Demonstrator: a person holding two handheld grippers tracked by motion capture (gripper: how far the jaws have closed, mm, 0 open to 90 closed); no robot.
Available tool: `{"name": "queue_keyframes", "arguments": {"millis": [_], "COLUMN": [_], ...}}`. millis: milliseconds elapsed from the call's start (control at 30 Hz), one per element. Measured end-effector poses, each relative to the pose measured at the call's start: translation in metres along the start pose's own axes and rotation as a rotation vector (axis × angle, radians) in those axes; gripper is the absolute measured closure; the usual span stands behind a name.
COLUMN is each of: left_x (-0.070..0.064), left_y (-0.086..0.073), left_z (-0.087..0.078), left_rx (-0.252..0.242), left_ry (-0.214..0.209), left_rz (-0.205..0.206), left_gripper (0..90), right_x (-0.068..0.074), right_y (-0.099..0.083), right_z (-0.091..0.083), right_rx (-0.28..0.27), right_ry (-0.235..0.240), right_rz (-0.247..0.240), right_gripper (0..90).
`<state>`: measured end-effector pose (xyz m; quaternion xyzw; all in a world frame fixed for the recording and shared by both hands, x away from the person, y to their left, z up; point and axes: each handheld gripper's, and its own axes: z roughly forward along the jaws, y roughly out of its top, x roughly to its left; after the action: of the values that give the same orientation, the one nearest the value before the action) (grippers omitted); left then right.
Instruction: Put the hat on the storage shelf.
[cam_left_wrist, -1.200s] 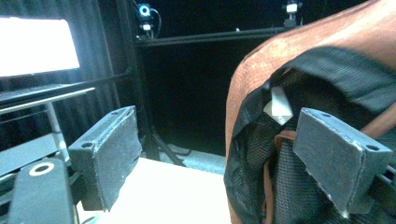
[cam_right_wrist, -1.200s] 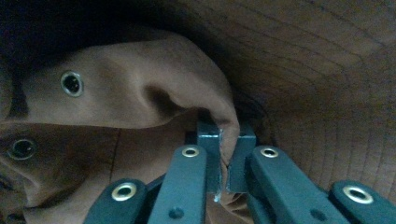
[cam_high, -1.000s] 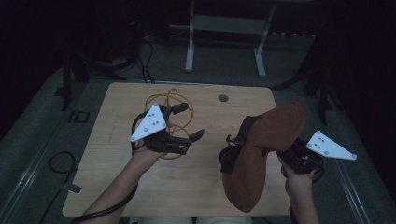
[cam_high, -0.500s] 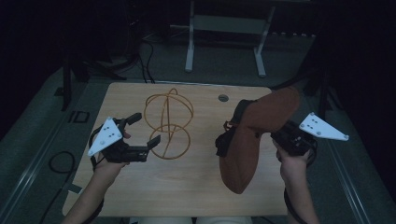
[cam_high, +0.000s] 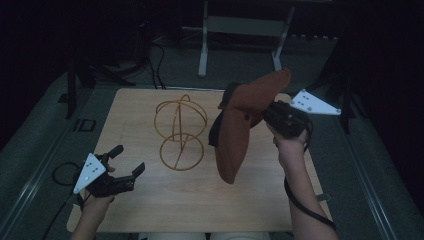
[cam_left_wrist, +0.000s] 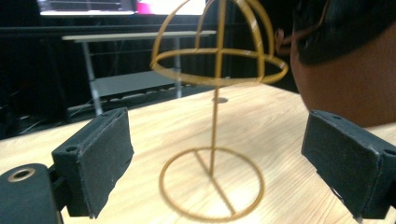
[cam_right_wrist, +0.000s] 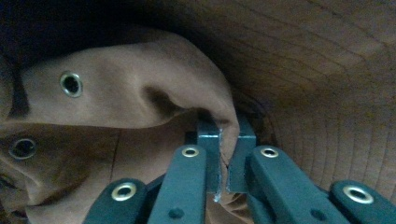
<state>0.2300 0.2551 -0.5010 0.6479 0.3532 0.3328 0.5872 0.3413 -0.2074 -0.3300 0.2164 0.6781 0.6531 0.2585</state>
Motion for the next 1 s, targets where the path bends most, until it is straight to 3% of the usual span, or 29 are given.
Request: {"name": "queue_keyframes", "arguments": {"millis": [167, 667, 1000], "left_x": [0.003, 0.012, 0.013], "left_y": [-0.022, -0.047, -0.052], "left_z": [-0.008, -0.015, -0.014], "left_rx": [0.033, 0.071, 0.071], "left_ry": [0.046, 0.033, 0.016], "left_rz": [0.057, 0.019, 0.007], "left_gripper": [10.1, 9.8, 9.7], "right_x": [0.004, 0.028, 0.05], "right_y": [0.01, 0.022, 0.007], "right_z": [0.026, 0.111, 0.174], "right_rx": [0.008, 0.081, 0.268], "right_ry": [0.026, 0.135, 0.228], "right_rz": [-0.003, 0.008, -0.01], "right_gripper": [87.2, 87.0, 86.7]}}
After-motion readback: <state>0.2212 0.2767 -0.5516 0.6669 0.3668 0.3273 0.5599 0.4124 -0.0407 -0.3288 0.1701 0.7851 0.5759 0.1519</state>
